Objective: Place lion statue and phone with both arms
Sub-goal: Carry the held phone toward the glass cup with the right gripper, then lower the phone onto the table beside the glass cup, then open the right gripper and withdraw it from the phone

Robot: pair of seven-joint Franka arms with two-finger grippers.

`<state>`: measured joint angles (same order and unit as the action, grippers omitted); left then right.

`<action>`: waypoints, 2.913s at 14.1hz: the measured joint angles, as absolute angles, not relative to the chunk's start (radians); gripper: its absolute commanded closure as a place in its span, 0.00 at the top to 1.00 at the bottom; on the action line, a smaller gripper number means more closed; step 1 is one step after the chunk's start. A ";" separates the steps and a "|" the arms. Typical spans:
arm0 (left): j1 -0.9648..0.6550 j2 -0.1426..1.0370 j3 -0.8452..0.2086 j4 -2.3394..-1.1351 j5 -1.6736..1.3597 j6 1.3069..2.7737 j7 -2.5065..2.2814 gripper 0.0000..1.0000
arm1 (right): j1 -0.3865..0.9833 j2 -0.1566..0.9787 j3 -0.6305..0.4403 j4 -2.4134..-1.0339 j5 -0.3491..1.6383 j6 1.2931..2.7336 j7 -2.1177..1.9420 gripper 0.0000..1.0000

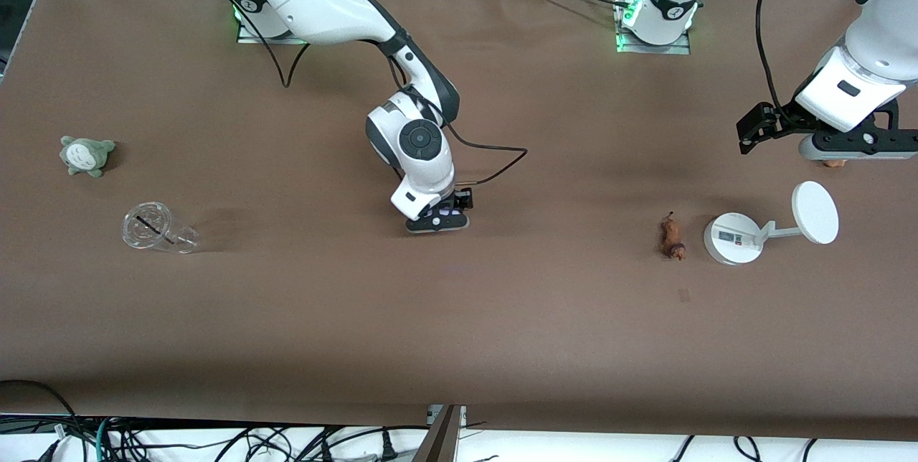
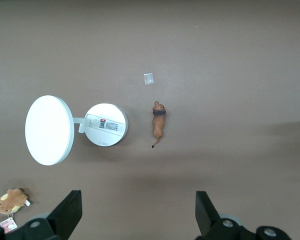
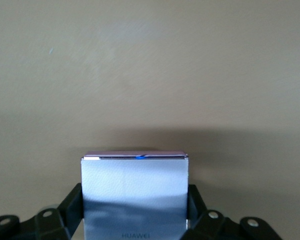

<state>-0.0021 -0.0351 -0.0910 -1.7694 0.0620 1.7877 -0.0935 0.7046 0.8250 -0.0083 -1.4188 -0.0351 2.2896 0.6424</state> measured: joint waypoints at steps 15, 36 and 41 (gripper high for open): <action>-0.007 -0.032 -0.104 -1.748 0.062 1.756 -0.093 1.00 | 0.280 0.507 -0.071 -1.576 -0.006 1.998 0.078 0.00; -0.012 -0.005 -0.120 -1.701 0.062 1.690 -0.092 1.00 | 0.095 0.661 -0.063 -1.808 0.007 2.465 -0.069 0.60; -0.012 -0.005 -0.120 -1.700 0.062 1.688 -0.092 1.00 | 0.095 0.663 -0.061 -1.807 0.008 2.466 -0.069 0.99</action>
<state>-0.0122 -0.0051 -0.1204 -1.6996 0.0620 1.6881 -0.0920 0.0952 0.6634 -0.0611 -1.8069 0.0077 2.4659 -0.0689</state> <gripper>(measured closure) 0.000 0.057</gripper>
